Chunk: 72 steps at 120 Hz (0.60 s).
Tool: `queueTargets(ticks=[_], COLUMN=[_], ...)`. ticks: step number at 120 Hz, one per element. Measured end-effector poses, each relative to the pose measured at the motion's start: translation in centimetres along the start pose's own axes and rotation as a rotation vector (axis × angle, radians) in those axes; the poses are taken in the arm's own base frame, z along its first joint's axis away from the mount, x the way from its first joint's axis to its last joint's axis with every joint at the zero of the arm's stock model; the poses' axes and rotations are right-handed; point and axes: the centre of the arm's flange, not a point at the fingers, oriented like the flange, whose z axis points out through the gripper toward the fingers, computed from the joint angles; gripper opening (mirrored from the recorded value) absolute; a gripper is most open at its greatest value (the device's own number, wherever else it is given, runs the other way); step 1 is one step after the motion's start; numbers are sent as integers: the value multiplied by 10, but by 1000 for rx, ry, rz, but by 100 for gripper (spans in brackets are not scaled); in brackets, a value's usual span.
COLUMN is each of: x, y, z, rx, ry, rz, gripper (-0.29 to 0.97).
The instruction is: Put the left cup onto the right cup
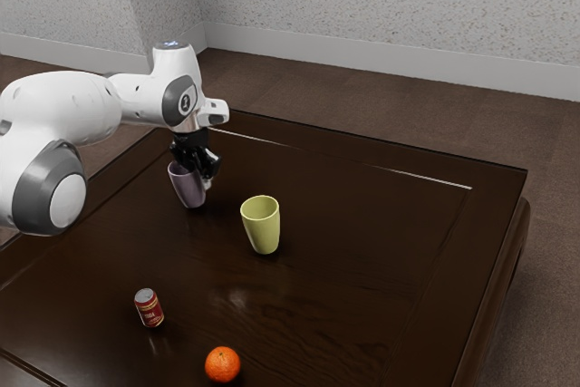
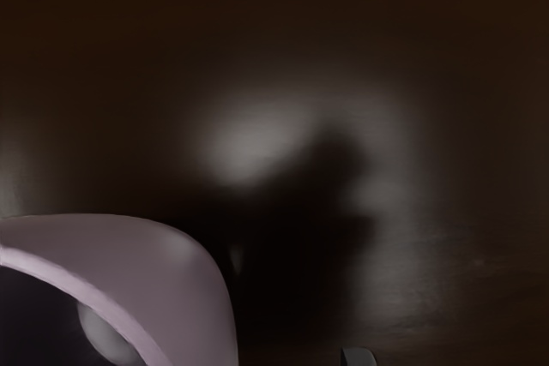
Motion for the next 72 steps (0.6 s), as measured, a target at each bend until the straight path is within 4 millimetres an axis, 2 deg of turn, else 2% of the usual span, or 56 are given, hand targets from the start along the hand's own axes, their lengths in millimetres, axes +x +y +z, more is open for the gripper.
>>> queueTargets(ticks=[20,41,51,62,67,72], x=[-1,-6,-18,-35,-46,-54], y=[0,0,-1,3,18,45], z=[-2,-8,-21,-45,-73,-111], rx=[-2,-2,-9,-22,-29,-25], ry=[3,0,-1,9,32,63], rz=[9,18,15,15,34,80], gripper=[-3,-8,-8,-9,-8,-8])
